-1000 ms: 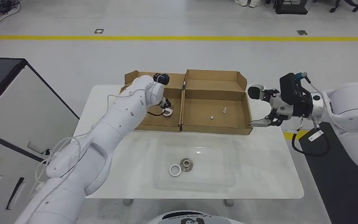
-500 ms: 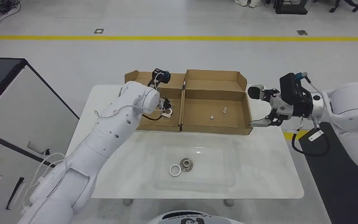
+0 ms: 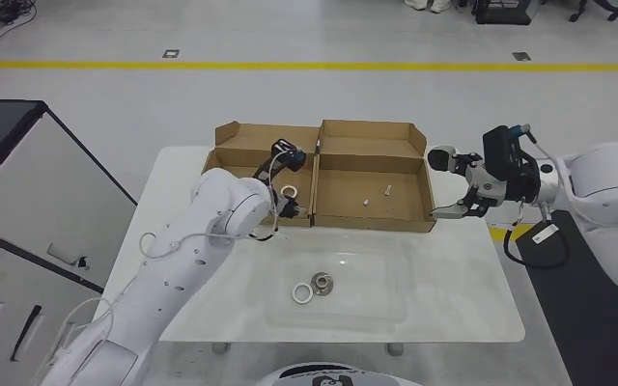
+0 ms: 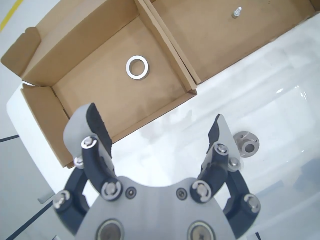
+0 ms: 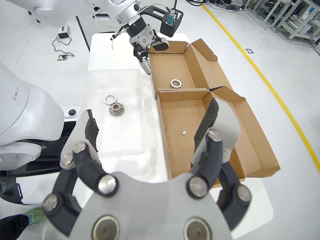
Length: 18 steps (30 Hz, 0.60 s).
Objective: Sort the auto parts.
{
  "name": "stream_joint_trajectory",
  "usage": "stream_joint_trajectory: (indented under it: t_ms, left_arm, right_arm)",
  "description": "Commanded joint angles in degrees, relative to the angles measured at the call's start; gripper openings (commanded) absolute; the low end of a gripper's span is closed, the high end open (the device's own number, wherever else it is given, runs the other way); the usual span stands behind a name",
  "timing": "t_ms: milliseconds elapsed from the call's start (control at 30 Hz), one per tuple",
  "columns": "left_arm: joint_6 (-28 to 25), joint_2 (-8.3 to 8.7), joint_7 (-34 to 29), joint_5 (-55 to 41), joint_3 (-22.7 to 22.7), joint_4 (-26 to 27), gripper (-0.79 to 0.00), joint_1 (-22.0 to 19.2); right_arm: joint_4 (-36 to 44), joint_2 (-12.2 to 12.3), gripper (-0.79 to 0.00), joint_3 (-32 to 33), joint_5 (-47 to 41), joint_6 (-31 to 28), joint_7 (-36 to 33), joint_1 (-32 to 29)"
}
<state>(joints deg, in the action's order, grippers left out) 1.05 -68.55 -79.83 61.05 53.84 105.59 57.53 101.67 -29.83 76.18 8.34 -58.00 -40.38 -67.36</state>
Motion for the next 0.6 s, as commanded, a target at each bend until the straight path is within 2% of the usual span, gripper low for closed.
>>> stream_joint_trajectory:
  t_ms: [0, 133, 467, 567]
  left_arm:
    - [-0.71, 0.01, -0.67, 0.02, -0.38, 1.44, 0.000, 0.27]
    - [-1.96, -0.04, -2.60, -0.46, -1.22, 3.55, 0.000, 0.46]
    - [-7.71, -0.88, -6.17, -4.18, -5.41, 2.52, 0.000, -2.70]
    - [-7.97, -0.91, -6.08, -4.35, -5.50, 2.37, 0.000, -2.87]
  right_arm:
    - [0.00, 0.00, 0.000, 0.00, 0.00, 0.00, 0.00, 0.00]
    - [0.00, 0.00, 0.000, 0.00, 0.00, 0.00, 0.00, 0.00]
    - [0.00, 0.00, 0.000, 0.00, 0.00, 0.00, 0.00, 0.00]
    - [0.00, 0.00, 0.000, 0.00, 0.00, 0.00, 0.00, 0.00]
